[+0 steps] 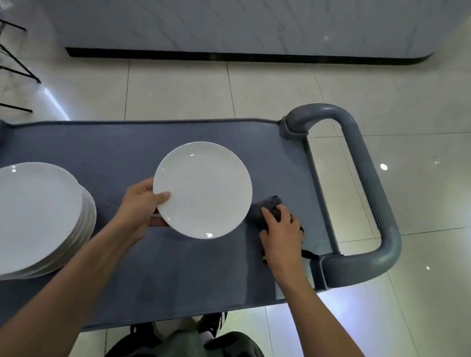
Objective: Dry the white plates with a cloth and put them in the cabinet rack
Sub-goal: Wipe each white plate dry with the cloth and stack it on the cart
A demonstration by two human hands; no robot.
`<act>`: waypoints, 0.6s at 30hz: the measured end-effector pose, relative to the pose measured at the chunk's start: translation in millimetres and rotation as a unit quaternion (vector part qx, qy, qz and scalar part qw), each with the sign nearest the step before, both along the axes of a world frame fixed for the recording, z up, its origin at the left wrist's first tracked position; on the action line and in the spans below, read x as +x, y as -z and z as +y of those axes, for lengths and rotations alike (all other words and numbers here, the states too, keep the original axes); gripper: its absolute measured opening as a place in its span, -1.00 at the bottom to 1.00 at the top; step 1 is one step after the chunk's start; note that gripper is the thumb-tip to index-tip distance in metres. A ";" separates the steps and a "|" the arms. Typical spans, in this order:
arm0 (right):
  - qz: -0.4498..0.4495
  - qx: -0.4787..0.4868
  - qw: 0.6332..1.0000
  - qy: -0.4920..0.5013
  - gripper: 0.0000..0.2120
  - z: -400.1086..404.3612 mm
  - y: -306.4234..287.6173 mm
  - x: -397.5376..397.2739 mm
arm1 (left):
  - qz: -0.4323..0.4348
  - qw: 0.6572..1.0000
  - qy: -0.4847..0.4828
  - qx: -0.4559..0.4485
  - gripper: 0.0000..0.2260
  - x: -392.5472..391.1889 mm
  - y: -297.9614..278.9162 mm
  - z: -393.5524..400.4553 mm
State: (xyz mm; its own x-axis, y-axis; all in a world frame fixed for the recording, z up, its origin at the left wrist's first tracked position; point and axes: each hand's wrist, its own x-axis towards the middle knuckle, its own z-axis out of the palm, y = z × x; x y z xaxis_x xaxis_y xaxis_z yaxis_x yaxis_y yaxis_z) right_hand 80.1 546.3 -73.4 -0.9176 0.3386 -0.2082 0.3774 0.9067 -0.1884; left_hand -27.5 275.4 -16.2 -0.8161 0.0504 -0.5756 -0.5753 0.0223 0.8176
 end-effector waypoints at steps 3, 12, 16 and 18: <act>0.089 -0.125 0.987 0.052 -0.57 9.8 1.6 -0.4 | -0.001 1.000 -0.006 0.004 -0.76 2.5 1.8 4.6; 0.275 -0.313 0.892 0.173 -0.64 19.5 -51.3 -17.5 | 0.016 0.999 -0.035 0.007 -0.73 8.9 -1.5 15.0; 0.287 -0.302 0.908 0.044 -0.65 -6.5 -72.4 -37.0 | 0.025 0.999 -0.032 0.017 -0.72 15.2 -7.2 24.0; 0.277 -0.283 0.918 -0.015 -0.63 -24.5 -76.4 -46.0 | 0.035 0.999 -0.029 0.019 -0.71 18.5 -11.5 29.0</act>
